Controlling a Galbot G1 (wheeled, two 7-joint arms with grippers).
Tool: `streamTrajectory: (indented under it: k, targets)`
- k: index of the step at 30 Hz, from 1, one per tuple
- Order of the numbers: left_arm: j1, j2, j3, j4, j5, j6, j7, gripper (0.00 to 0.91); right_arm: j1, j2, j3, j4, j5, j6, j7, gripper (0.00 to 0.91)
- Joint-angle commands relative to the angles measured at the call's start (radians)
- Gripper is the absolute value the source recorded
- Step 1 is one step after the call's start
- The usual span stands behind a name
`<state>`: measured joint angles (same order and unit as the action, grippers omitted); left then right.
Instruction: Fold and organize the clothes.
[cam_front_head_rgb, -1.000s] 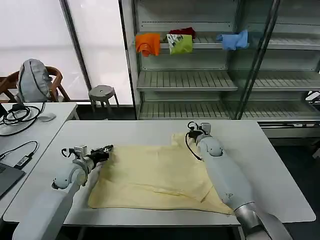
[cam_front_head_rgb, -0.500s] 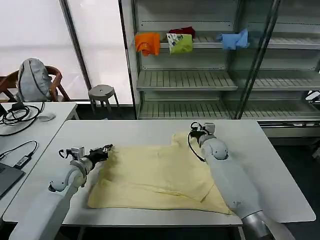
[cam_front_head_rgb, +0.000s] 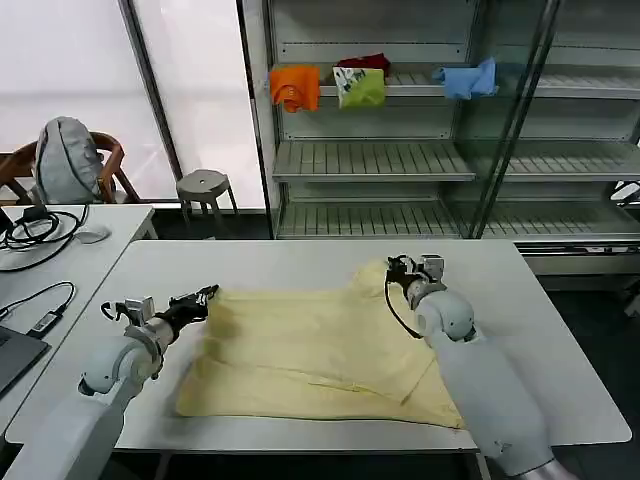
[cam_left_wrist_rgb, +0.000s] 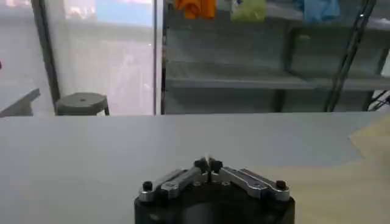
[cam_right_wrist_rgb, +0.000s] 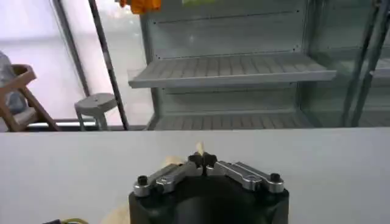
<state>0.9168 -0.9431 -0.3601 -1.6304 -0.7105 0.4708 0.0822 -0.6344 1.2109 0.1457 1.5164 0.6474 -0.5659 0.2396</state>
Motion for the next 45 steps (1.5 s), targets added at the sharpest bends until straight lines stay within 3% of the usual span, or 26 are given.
streamTrajectory:
  k: [1, 10, 23, 45]
  targets:
    - [0.147, -0.003, -0.065, -0.143, -0.005, -0.011, 0.001, 0.02, -0.153, -0.083, 0.054, 0.232, 0.029, -0.012, 0.003, 0.0]
    - [0.224, -0.01, -0.119, -0.189, 0.002, -0.026, 0.009, 0.02, -0.328, -0.124, 0.133, 0.374, 0.03, -0.006, -0.012, 0.0]
    - [0.266, -0.017, -0.156, -0.219, 0.009, -0.03, 0.013, 0.01, -0.452, -0.164, 0.192, 0.499, 0.03, -0.003, -0.011, 0.0]
    - [0.385, -0.031, -0.196, -0.258, 0.044, -0.033, 0.03, 0.02, -0.527, -0.181, 0.212, 0.545, 0.018, -0.003, -0.012, 0.0]
